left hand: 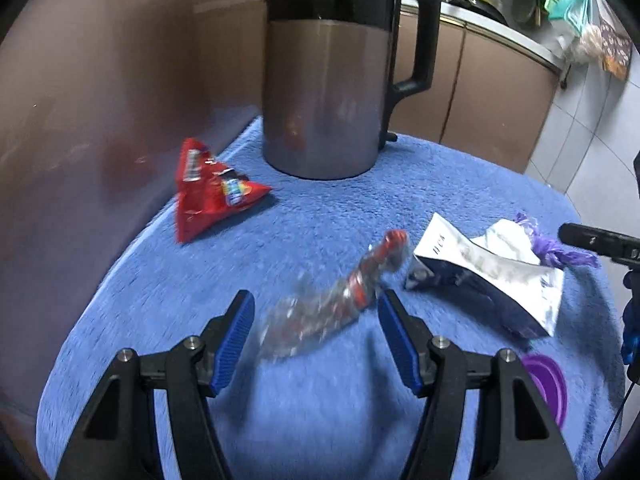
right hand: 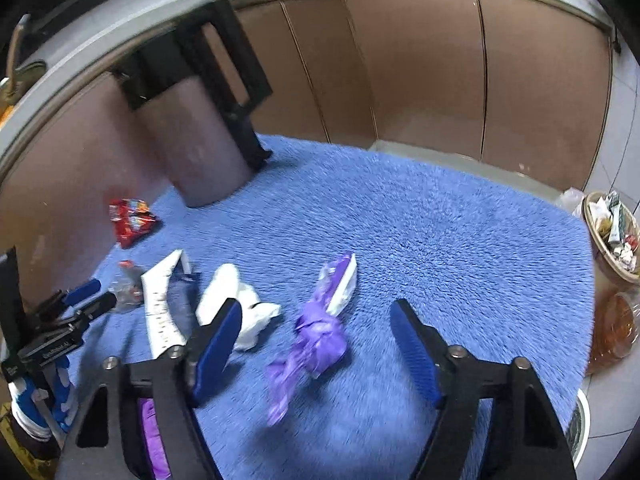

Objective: Collect trash
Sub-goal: 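Grasp the clear plastic bottle with the left tool while the right tool grasps the purple wrapper, then carry both items to the steel bin and open both tools over it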

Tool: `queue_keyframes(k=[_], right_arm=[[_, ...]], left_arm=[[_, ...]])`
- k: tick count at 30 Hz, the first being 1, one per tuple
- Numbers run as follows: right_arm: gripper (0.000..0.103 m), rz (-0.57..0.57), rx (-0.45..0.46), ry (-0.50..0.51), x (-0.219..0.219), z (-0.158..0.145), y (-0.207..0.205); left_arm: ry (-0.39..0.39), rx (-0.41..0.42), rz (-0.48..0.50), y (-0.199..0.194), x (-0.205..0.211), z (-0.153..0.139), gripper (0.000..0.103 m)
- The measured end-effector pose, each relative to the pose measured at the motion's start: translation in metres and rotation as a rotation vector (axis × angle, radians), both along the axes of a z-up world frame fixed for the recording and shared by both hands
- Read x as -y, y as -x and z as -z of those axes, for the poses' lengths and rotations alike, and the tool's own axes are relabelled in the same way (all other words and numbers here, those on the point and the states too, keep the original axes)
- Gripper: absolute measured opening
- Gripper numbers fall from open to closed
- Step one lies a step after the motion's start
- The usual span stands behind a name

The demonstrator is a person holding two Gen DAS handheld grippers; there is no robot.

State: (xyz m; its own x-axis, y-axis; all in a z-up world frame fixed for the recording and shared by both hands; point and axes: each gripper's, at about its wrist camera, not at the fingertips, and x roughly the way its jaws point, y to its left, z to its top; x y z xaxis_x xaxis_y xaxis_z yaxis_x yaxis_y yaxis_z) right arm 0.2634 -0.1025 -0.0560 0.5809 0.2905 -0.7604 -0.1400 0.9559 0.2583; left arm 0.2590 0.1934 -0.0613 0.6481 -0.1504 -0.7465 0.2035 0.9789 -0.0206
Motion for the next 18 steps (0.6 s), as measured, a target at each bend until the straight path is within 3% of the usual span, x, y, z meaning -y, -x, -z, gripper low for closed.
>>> queue_keyframes(k=[6, 8, 9, 13, 18], right_arm=[[0.044, -0.016, -0.067, 0.023, -0.003, 0.026, -0.013], [0.033, -0.021, -0.056, 0.026, -0.002, 0.025, -0.01], [0.03, -0.025, -0.056, 0.012, 0.0, 0.024, -0.008], [0.029, -0.041, -0.015, -0.023, 0.006, 0.007, 0.014], [0.029, -0.068, 0.063, -0.029, 0.015, -0.031, 0.06]], left_arm=[[0.002, -0.051, -0.009, -0.015, 0.0, 0.02, 0.06], [-0.004, -0.05, -0.004, -0.012, 0.002, 0.021, 0.038], [0.003, -0.055, 0.0, -0.011, 0.001, 0.021, 0.035], [0.03, -0.049, 0.007, 0.003, 0.001, 0.012, 0.015], [0.05, -0.009, 0.0, 0.037, -0.001, -0.016, 0.012]])
